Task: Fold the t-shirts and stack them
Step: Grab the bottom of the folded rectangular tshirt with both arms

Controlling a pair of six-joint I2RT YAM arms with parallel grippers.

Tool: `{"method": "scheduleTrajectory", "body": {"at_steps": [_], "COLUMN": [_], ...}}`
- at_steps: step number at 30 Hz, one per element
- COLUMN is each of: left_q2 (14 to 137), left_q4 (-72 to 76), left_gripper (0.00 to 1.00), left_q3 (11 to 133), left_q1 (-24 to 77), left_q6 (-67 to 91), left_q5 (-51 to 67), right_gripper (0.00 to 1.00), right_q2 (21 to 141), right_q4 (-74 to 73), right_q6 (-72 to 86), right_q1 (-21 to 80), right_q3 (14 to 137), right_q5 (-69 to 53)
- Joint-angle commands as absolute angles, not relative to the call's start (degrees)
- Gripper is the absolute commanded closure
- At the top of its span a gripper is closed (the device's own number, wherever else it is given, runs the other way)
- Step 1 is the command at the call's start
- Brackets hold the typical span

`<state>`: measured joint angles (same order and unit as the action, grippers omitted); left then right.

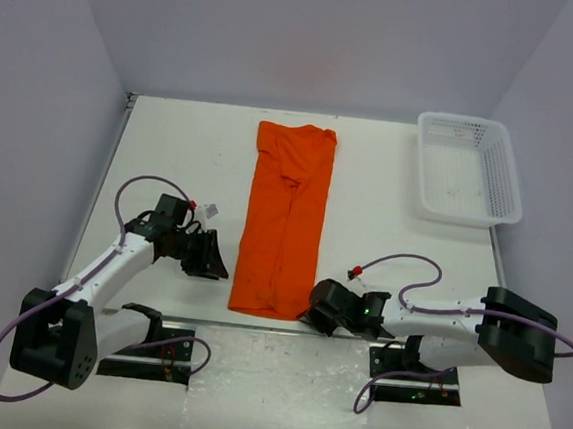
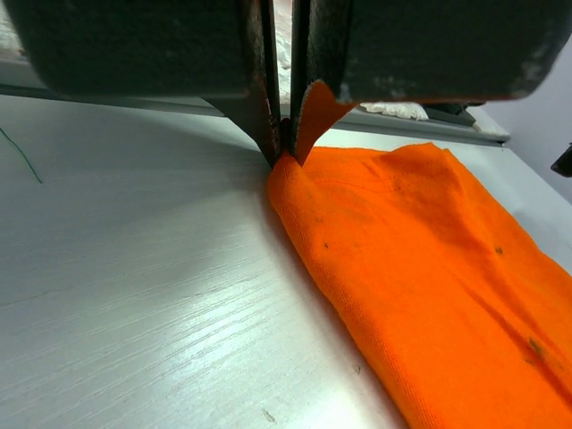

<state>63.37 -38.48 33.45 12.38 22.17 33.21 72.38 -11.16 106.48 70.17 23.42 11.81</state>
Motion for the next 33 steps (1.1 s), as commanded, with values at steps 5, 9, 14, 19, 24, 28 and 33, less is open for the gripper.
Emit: {"method": "scheduleTrajectory", "body": {"at_steps": [5,9,14,19,24,28,33], "left_q2": [60.82,59.77,58.63,57.83,61.16,65.99,67.59], "left_q4": [-37.09,-35.86,-35.25,-30.42,-22.17,-17.76,-16.08], "left_gripper": [0.52,0.52,0.51,0.53,0.53,0.56,0.57], "left_q3": [31.64,28.75,26.20,23.65,20.05,18.72,18.28], "left_q1": [12.48,13.01,15.29,18.45,22.32,23.64,23.64], "left_q6": [26.10,28.99,32.33,39.01,44.11,44.74,44.56], "left_q5": [39.02,40.17,36.65,34.19,32.61,31.91,31.64], "right_gripper": [1.00,1.00,1.00,1.00,1.00,1.00,1.00], "right_q2": [75.24,74.01,72.51,72.16,72.69,72.69,71.90], "right_q4": [-27.25,-26.63,-26.02,-25.58,-26.28,-26.54,-26.37], "right_q6": [103.27,103.36,103.54,102.84,101.96,102.13,102.74], "right_q1": [70.66,70.66,70.66,70.66,70.66,70.66,70.66], "right_q3": [20.30,19.60,18.63,18.89,19.86,19.69,18.81], "right_q5": [16.61,16.61,16.79,17.05,17.05,17.14,16.87]}}
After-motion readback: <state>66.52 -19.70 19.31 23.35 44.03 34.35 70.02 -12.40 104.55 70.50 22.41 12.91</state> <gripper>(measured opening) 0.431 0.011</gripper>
